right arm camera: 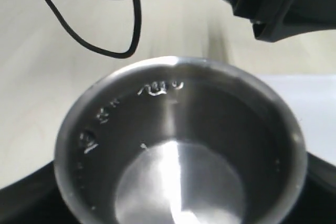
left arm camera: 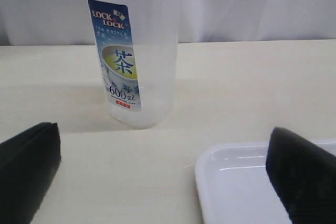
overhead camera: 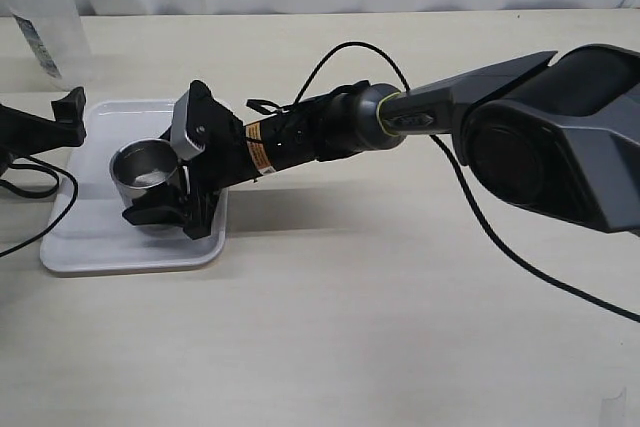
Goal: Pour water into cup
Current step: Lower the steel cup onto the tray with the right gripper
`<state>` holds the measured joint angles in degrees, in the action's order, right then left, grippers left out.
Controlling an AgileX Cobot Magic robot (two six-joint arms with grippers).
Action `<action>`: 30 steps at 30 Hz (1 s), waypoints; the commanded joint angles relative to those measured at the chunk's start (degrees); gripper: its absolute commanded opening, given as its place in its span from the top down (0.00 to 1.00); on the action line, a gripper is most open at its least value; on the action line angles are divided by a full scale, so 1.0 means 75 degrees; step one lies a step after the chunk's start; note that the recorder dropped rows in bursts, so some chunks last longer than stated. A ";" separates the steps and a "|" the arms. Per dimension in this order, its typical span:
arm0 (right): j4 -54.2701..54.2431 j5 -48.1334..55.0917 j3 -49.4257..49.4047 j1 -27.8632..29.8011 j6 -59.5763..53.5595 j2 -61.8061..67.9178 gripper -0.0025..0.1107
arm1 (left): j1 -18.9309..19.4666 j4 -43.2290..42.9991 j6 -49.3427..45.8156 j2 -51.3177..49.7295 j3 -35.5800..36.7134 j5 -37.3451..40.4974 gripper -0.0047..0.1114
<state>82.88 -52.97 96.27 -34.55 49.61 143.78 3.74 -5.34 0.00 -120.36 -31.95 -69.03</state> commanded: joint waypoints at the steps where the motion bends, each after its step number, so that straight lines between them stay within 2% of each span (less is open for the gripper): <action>1: -0.0160 -0.0140 0.0086 -0.0017 0.0136 -0.0045 0.94 | -0.0005 0.0057 0.0043 0.0045 -0.0026 -0.0124 0.06; 15: -0.0143 -0.0140 0.0086 -0.0017 0.0070 0.0193 0.94 | -0.0005 0.0057 0.0043 0.0045 -0.0026 -0.0124 0.06; 17: -0.0143 -0.0140 0.0086 -0.0017 0.0070 0.0193 0.90 | -0.0005 0.0057 0.0042 0.0045 -0.0041 -0.0124 0.06; 20: -0.0143 -0.0140 0.0086 -0.0017 0.0070 0.0193 0.78 | -0.0005 0.0057 0.0042 0.0045 -0.0041 -0.0124 0.06; 27: -0.0143 -0.0140 0.0086 -0.0017 0.0070 0.0193 0.34 | -0.0005 0.0057 0.0042 0.0045 -0.0041 -0.0124 0.06; 30: -0.0143 -0.0140 0.0086 -0.0017 0.0070 0.0193 0.24 | -0.0005 0.0057 0.0042 0.0045 -0.0041 -0.0124 0.06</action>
<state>82.38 -53.46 96.70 -34.55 50.17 145.29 3.74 -5.34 0.00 -120.36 -31.95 -69.03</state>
